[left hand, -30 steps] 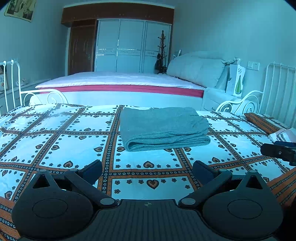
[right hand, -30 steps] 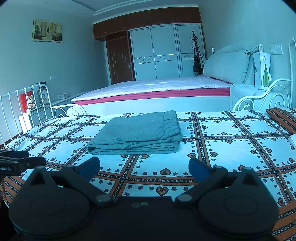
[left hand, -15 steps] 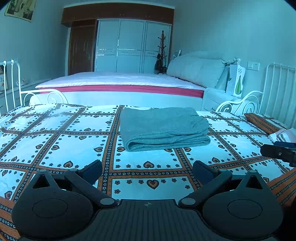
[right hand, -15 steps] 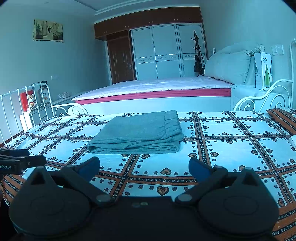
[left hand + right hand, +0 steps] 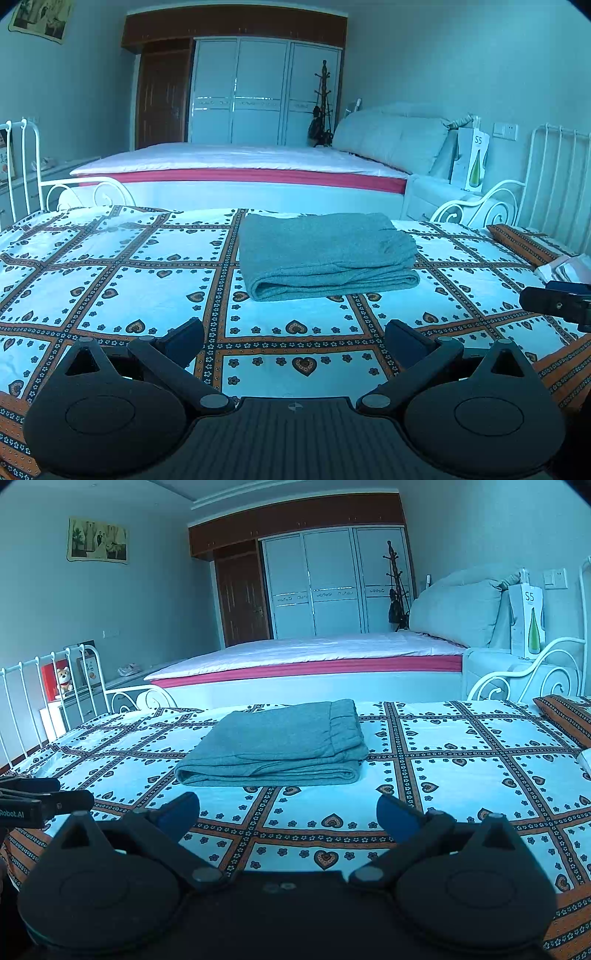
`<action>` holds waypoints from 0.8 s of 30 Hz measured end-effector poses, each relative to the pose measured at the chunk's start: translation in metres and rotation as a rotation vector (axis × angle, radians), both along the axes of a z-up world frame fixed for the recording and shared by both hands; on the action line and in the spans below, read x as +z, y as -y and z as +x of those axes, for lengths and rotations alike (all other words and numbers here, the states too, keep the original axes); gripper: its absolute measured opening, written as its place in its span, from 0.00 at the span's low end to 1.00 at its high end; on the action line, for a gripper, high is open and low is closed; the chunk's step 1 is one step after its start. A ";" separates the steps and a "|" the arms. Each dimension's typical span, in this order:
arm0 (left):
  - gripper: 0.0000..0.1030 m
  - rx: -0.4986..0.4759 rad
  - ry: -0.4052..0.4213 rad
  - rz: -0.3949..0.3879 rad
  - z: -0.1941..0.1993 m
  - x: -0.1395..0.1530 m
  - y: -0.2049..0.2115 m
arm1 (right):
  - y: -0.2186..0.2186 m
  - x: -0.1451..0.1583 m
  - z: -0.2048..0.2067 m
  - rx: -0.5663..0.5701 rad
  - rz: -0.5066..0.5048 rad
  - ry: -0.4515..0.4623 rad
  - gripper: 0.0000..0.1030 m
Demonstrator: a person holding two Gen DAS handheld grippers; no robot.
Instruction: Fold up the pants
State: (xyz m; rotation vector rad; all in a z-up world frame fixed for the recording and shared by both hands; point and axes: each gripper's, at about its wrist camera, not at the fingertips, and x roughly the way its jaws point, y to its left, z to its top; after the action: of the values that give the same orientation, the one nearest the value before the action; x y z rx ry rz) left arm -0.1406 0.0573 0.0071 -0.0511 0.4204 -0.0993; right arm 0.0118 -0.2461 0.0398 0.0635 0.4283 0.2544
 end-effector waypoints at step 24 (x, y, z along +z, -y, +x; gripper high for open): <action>1.00 -0.010 -0.001 0.004 -0.001 0.000 0.003 | 0.003 -0.002 0.002 0.018 -0.001 -0.004 0.94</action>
State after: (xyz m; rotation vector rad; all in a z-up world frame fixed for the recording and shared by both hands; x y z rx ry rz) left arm -0.1415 0.0543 0.0070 -0.0448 0.4220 -0.1078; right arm 0.0139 -0.2487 0.0380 0.0594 0.4336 0.2717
